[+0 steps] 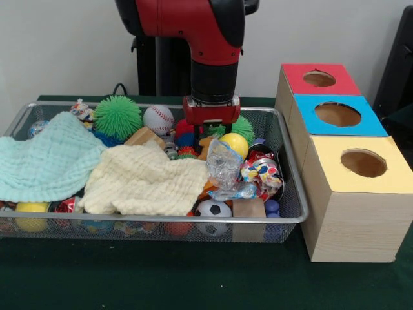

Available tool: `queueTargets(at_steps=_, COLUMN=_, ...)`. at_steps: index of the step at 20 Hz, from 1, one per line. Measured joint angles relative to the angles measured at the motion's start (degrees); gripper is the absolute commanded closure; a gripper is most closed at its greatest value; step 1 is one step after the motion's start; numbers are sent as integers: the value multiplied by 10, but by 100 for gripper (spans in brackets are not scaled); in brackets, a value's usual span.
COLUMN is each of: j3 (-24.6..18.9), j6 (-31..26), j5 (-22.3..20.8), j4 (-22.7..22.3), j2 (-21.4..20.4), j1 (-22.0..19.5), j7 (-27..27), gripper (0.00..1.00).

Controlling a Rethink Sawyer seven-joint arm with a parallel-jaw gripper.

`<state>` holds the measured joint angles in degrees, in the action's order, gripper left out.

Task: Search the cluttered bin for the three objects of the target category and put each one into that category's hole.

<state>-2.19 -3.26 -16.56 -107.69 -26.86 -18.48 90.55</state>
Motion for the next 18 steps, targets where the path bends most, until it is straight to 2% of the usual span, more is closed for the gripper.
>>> queueTargets(at_steps=8, j3=-1, j6=3, j5=0, j4=0, j2=3, j1=-7, j7=0, gripper=0)
queueTargets(at_steps=9, j3=-1, j6=3, j5=0, j4=0, j2=3, j1=-8, j7=0, gripper=100)
queueTargets(at_steps=18, j3=8, j6=6, j5=6, j4=1, j2=2, j1=4, j7=0, gripper=100)
